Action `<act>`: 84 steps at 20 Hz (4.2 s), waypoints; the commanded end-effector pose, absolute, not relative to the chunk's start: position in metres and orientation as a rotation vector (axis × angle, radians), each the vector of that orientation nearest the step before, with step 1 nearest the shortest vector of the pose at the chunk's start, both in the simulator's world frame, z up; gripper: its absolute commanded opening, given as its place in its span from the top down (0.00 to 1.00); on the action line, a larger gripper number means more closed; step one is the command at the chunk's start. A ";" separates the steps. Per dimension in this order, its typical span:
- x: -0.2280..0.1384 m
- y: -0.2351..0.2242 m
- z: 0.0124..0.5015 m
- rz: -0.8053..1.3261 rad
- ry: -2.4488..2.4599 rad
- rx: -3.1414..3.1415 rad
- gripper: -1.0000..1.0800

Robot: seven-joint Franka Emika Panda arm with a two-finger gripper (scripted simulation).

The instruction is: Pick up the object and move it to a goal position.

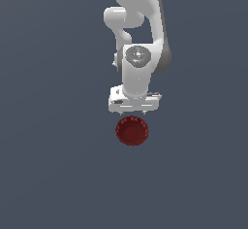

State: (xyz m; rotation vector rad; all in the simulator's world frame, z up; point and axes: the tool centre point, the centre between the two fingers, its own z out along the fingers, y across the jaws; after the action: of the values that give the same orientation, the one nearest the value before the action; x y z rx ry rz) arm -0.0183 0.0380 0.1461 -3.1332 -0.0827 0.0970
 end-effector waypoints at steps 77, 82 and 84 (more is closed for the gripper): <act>0.096 0.023 0.070 0.023 -1.485 -2.104 0.38; 0.096 0.021 0.069 0.009 -1.499 -2.082 0.38; 0.096 0.021 0.069 0.012 -1.496 -2.086 0.38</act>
State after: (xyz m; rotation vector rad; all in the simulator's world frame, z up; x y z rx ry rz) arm 0.0960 0.0203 0.0691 -2.0860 -1.4957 0.0120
